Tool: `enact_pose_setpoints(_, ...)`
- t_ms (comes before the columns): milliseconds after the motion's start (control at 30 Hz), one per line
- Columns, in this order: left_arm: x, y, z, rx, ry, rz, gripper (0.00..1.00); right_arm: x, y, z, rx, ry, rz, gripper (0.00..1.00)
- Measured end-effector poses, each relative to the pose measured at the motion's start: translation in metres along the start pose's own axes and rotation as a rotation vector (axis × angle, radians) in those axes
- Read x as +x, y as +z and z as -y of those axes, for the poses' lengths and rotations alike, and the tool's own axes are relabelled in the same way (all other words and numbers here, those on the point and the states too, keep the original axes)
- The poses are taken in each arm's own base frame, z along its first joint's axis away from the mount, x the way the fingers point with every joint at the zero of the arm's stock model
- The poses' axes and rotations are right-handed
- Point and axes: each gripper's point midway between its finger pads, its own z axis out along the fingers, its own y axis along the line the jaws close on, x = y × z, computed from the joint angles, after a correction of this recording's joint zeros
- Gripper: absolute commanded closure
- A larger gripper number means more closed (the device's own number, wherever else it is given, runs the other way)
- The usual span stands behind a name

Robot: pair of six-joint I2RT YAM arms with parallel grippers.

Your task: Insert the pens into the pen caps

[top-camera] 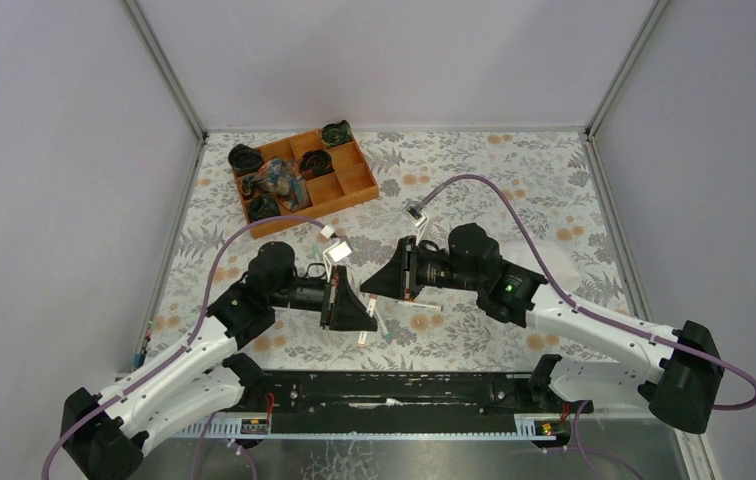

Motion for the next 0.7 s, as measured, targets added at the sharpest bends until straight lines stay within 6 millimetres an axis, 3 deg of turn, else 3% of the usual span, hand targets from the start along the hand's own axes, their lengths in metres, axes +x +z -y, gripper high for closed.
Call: enact_pose_setpoints(700,0.0042,-0.0063,0.0065,0.045,-0.032,-0.030,1.00,0.0077,0.0005,-0.0065,-0.013,0.019,0.028,1.00)
